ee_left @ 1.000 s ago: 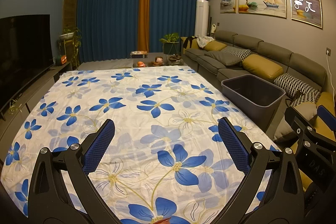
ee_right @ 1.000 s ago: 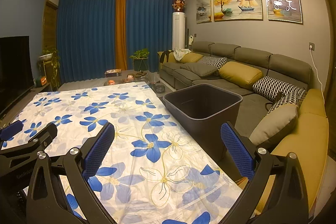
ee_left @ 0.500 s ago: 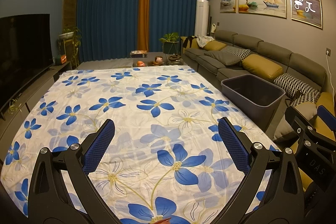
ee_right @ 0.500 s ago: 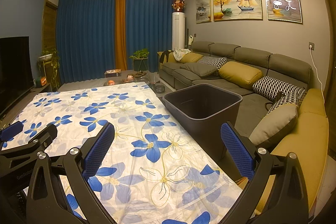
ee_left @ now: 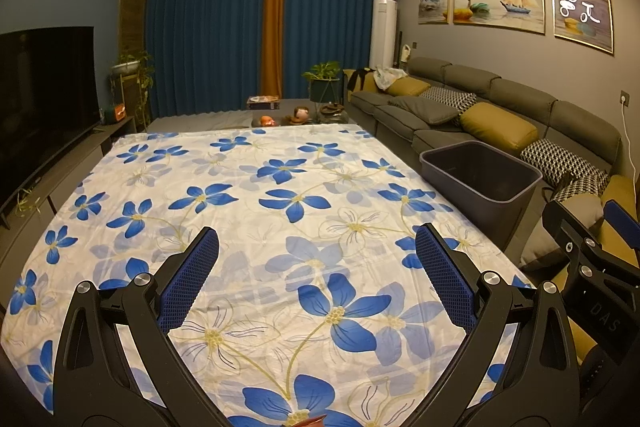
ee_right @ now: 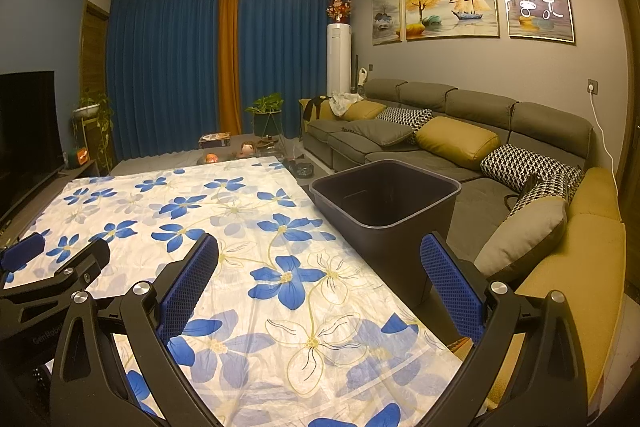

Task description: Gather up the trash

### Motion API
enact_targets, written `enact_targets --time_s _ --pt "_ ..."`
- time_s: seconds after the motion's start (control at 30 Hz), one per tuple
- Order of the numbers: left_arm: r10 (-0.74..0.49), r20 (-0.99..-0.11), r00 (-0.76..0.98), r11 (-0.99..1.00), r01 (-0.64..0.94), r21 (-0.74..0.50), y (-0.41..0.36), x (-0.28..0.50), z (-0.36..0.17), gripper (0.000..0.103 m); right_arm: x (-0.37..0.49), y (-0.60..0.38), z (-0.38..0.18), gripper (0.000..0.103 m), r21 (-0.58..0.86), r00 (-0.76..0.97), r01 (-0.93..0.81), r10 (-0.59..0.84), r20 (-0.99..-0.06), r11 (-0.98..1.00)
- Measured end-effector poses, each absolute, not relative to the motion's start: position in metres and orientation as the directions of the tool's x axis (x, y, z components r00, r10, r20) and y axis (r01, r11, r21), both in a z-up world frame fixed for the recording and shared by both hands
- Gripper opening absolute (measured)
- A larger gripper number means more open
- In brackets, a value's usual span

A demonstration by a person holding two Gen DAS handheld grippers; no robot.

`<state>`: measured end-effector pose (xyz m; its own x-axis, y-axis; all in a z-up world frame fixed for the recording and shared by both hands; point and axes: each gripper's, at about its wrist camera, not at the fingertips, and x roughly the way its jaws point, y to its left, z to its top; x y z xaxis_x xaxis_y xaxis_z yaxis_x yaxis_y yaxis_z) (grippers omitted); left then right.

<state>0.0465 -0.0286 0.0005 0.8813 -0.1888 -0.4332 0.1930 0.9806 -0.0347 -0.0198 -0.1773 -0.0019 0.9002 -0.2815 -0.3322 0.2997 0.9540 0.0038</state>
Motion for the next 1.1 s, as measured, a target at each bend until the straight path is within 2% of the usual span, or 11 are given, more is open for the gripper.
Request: enact_targets --time_s 1.1 --pt "-0.190 -0.434 0.881 0.980 0.195 -0.034 -0.0307 0.0462 0.0000 0.097 -0.0197 -0.1767 0.0000 0.097 0.008 0.901 0.301 -0.282 -0.331 0.954"
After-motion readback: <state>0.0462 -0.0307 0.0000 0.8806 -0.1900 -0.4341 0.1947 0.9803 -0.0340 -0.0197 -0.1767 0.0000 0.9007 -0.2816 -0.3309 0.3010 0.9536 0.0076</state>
